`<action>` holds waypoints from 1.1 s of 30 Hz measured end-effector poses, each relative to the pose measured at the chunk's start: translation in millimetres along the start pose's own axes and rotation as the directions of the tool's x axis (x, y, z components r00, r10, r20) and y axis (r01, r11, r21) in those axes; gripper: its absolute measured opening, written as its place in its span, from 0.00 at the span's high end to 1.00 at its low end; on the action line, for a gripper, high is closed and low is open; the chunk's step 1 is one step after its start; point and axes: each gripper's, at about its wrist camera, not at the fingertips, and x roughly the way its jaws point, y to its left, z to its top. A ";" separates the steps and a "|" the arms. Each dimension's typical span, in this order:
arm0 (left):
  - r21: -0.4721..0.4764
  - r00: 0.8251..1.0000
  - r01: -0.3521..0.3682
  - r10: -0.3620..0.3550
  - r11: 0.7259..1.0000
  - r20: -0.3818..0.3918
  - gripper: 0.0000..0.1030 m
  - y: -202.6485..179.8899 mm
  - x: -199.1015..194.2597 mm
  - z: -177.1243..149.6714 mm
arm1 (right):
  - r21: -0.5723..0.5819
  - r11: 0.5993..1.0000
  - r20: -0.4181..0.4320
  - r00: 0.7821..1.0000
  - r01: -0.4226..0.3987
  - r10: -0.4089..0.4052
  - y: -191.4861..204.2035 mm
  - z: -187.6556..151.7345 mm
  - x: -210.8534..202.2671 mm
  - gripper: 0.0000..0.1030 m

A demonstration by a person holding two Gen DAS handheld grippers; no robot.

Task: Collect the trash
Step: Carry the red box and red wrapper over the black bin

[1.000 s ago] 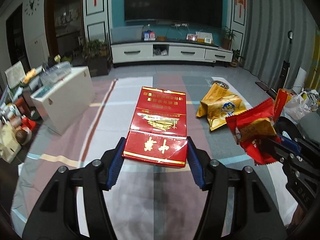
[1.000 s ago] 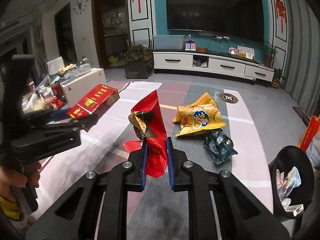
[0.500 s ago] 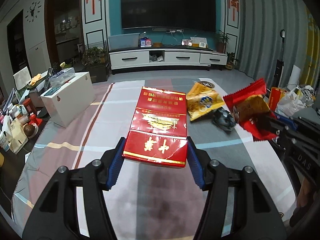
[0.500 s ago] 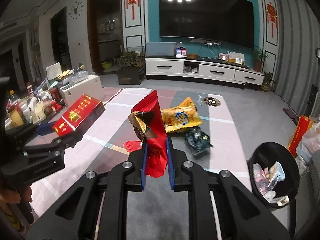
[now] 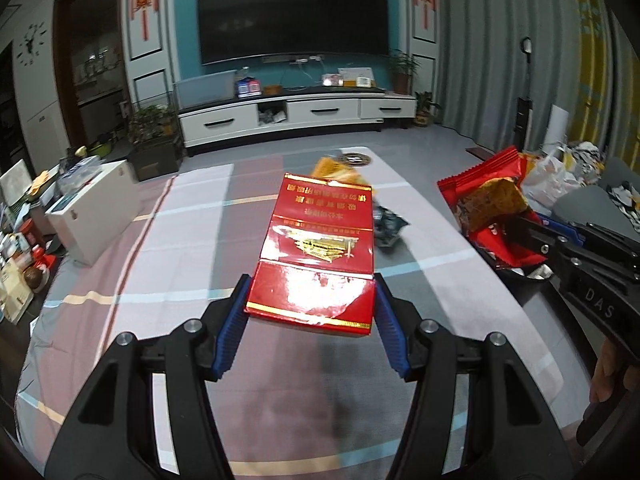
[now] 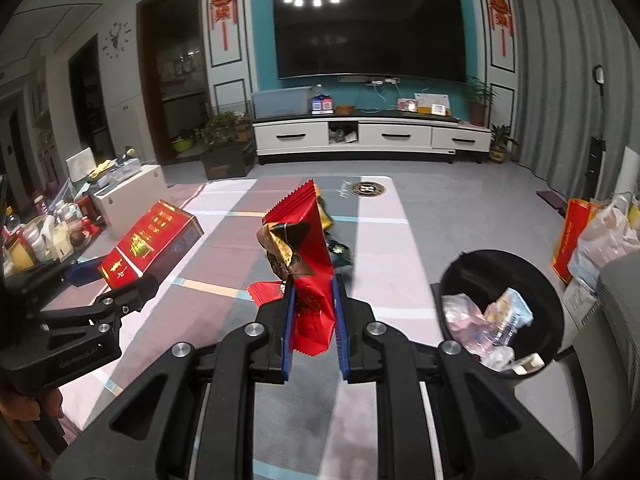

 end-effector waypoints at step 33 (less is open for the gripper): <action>0.223 0.979 0.204 -0.196 0.953 -0.057 0.42 -165.4 62.1 37.0 | 0.229 0.952 -0.038 0.979 0.204 -0.201 -143.0 -36.3 -23.3 0.83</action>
